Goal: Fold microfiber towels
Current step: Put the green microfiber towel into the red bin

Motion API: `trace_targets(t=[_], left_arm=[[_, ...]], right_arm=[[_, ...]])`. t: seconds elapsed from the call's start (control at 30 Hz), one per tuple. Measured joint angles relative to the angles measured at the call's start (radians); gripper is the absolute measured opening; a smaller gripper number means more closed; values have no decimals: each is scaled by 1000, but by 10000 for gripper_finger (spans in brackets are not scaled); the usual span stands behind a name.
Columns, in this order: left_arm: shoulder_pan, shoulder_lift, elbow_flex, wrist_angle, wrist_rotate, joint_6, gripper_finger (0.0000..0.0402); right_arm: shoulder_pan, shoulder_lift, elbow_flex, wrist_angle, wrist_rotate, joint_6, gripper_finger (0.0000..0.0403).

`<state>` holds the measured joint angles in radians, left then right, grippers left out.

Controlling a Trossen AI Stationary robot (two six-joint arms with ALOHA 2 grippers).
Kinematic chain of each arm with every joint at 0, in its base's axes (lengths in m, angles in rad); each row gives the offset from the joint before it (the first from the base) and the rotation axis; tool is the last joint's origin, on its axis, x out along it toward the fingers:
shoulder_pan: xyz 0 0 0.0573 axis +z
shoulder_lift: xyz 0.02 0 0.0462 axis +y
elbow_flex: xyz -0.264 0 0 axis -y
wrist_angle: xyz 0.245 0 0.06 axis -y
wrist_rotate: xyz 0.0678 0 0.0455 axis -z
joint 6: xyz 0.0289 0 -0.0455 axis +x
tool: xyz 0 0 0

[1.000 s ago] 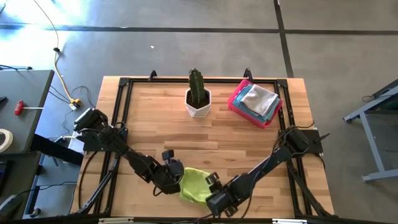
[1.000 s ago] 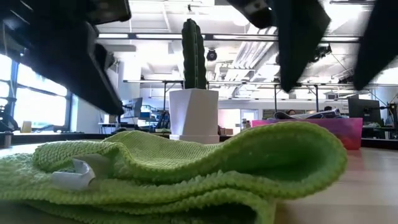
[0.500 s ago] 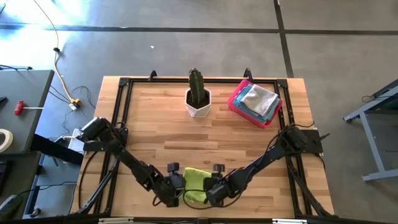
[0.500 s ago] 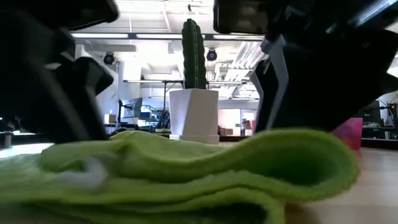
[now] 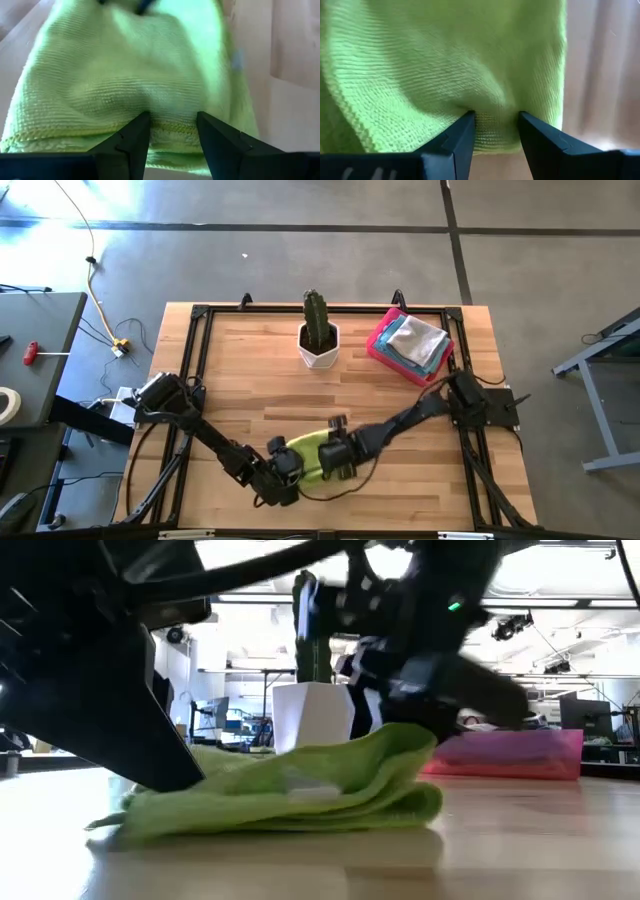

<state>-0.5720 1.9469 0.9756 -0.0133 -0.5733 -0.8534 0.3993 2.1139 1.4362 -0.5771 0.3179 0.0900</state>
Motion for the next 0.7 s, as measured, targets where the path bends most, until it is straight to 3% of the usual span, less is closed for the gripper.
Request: trace_targets(t=[0.23,0.47,0.6,0.7], left_arm=[[39,-1,4,-3,-26,3,156],[90,-23,72,-16,-14,160,156],[108,-43,101,-19,-11,281,156],[114,-44,102,-41,-6,326,156]], right_arm=[[-103,-55,43,-203,-90,-57,146],[-96,-210,14,-282,-174,149,146],[-43,-300,-132,-151,-179,302,146],[-6,-363,-297,58,-191,442,146]])
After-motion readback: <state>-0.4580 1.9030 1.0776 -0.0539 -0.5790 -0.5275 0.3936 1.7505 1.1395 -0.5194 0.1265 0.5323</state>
